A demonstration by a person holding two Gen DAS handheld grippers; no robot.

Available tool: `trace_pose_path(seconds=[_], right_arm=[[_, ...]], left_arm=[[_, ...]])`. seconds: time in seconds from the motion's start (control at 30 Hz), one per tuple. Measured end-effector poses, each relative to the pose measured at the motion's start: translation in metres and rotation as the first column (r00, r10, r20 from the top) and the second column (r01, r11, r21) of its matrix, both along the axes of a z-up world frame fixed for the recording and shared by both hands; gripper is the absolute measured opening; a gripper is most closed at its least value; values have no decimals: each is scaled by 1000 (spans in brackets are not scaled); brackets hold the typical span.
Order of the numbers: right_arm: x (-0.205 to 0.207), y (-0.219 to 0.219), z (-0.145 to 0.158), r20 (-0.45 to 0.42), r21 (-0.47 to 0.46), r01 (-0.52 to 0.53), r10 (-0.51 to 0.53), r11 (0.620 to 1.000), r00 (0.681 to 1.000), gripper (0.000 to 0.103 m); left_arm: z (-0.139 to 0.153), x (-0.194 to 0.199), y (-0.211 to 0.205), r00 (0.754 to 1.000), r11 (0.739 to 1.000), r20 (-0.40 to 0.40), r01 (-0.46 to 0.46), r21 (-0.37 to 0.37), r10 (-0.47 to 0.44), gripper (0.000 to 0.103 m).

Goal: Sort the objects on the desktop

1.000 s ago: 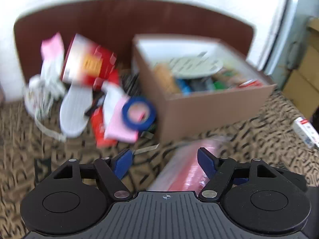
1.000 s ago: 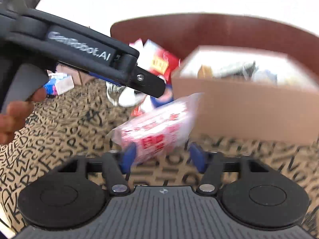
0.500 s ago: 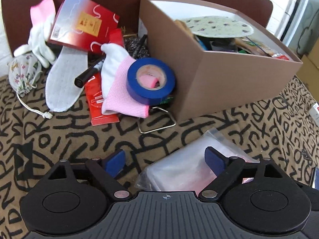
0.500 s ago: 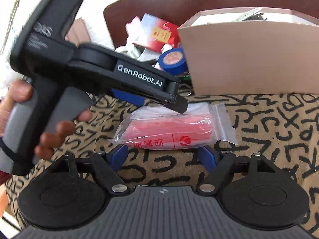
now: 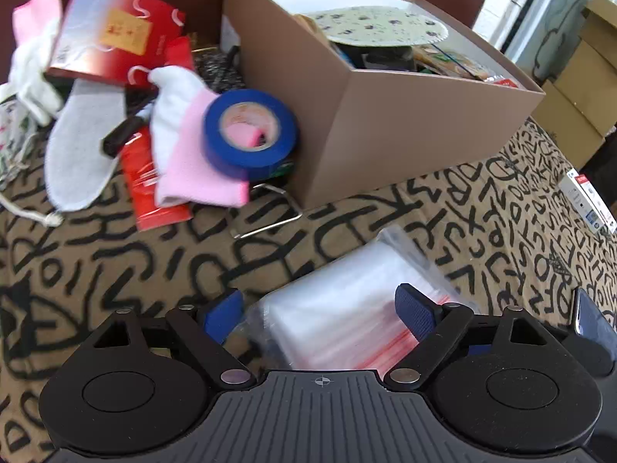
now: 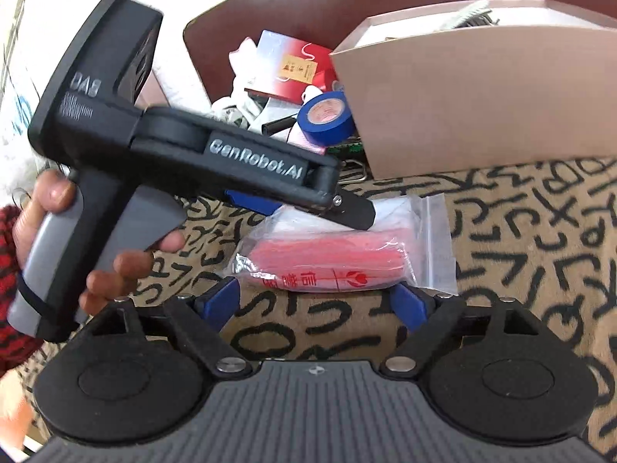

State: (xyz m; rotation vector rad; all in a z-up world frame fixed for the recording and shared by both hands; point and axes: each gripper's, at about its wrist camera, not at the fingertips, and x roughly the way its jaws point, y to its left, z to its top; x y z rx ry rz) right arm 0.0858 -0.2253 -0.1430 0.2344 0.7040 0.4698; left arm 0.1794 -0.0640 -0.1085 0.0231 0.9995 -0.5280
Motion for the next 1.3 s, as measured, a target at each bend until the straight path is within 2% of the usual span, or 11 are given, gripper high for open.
trace_pose_path(seconds=[0.07,0.2,0.33,0.47,0.6,0.67,0.77,0.9,1.03,1.13,1.3], right_arm=[[-8,-8,3,34,-27,30,-29,999,999,90],[-19,-18,4,122,-222,51,-25,974,992,96],[-11,-10,5,175,-286,-60,114,956,978,96],[3,11,-4,177,-377,-190,271,907,946,90],[14,15,-8,124,-332,-214,267,919,956,86],[10,17,-5,126,-339,-191,246,921,961,77],[-1,14,-2,129,-331,-171,224,928,966,69],[-17,13,8,143,-328,-145,200,934,969,66],[-31,8,30,207,-316,-104,175,943,963,66],[-37,5,53,278,-319,-67,161,945,947,66],[-26,-6,97,397,-328,-7,144,945,907,66]], left_arm=[[2,-7,14,1000,1000,-9,-24,-5,24,92],[-3,-24,32,996,996,-69,-55,-66,50,92],[-6,-26,17,998,997,-46,-52,-58,50,93],[-8,-23,-2,999,998,-18,-39,-42,38,90],[-7,-27,-15,999,999,12,-48,-3,48,84],[-6,-30,-16,998,998,20,-64,-1,64,82],[0,-41,-13,997,998,33,-70,-10,70,77],[17,-57,-10,993,996,85,-82,-32,84,71],[49,-68,-12,981,994,172,-83,-69,94,70],[79,-72,-19,960,993,263,-74,-87,94,70],[120,-50,-29,927,986,358,-61,-156,114,69]])
